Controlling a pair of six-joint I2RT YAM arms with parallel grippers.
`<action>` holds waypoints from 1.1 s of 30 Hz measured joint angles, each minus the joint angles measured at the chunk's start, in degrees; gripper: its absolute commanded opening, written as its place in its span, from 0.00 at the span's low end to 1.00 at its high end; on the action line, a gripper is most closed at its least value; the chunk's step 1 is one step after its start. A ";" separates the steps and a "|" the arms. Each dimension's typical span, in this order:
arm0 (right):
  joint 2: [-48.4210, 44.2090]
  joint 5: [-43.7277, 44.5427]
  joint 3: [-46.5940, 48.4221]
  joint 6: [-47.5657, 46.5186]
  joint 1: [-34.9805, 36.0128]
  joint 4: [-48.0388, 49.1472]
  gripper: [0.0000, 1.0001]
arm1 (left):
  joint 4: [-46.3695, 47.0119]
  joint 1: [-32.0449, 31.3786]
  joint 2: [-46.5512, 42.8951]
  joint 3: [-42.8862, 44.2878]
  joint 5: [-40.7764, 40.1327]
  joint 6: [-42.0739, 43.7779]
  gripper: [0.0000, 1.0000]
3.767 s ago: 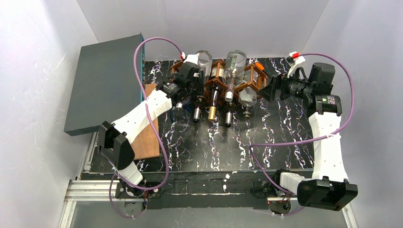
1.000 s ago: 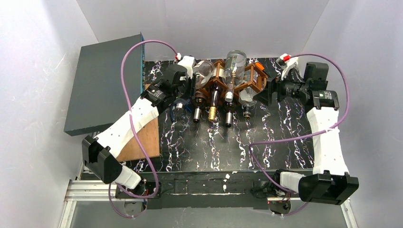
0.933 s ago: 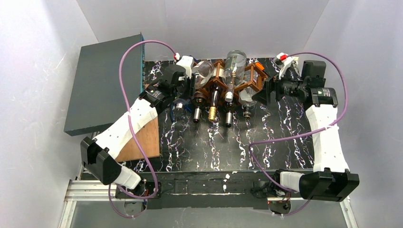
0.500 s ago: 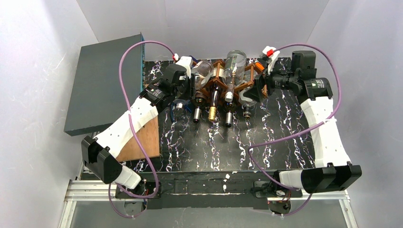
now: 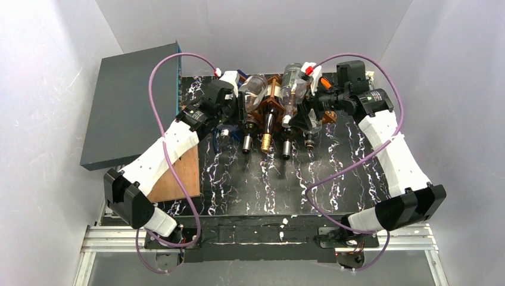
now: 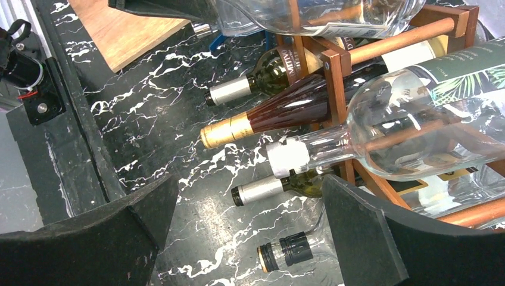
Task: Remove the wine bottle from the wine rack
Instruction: Pick up the wine bottle from the wine rack.
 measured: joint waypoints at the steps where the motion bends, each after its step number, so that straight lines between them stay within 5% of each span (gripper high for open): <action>1: 0.00 -0.02 0.00 0.02 0.17 0.02 1.00 | -0.02 0.24 0.13 0.02 0.44 -0.46 0.23; 10: -0.02 -0.76 -0.09 -6.25 3.98 -0.11 1.00 | -0.42 2.47 1.70 1.11 5.86 -4.11 0.20; 23: 14.23 -9.77 12.94 -43.89 7.15 -4.94 1.00 | -3.19 4.39 2.51 3.02 10.93 -6.99 0.15; 33: 22.47 -7.80 15.80 -55.76 11.43 2.29 1.00 | -4.35 5.38 2.82 3.65 13.68 -8.83 0.15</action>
